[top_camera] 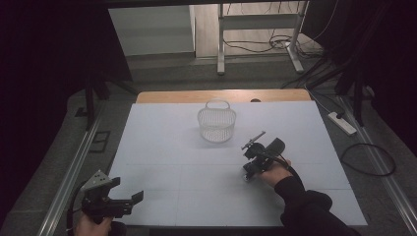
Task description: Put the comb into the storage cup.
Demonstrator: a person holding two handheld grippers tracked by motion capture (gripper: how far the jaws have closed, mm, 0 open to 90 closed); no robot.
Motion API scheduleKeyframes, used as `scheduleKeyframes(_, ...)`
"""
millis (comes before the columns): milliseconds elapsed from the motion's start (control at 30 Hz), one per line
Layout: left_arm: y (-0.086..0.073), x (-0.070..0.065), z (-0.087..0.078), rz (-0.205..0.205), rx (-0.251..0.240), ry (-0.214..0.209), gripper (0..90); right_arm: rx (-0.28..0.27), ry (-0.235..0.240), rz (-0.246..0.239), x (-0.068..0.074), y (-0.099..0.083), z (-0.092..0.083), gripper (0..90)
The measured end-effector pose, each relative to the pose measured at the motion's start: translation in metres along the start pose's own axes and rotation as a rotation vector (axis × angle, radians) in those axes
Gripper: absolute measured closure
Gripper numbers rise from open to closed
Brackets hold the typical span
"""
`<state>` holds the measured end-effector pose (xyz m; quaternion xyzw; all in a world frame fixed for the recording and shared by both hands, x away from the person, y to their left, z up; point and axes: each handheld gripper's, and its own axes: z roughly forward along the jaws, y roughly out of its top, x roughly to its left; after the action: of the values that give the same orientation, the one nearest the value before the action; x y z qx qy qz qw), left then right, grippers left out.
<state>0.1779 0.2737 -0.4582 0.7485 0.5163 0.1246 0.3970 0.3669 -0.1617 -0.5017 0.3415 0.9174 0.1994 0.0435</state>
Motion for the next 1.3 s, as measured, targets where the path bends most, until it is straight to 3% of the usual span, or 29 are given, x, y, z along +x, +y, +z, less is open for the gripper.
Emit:
scheduleKeyframes(767,0.0,0.0,0.0,-0.002,0.0,0.0,0.0,0.008,-0.017,0.076,-0.011,-0.044,-0.023,89.0)
scheduleKeyframes(1100,0.0,0.0,0.0,-0.002,0.001,0.0,0.0,0.004,-0.035,0.107,-0.016,-0.052,-0.028,88.9)
scheduleKeyframes(1300,0.0,0.0,0.0,-0.002,0.001,0.001,0.0,-0.015,-0.024,0.097,-0.015,-0.052,-0.031,88.3)
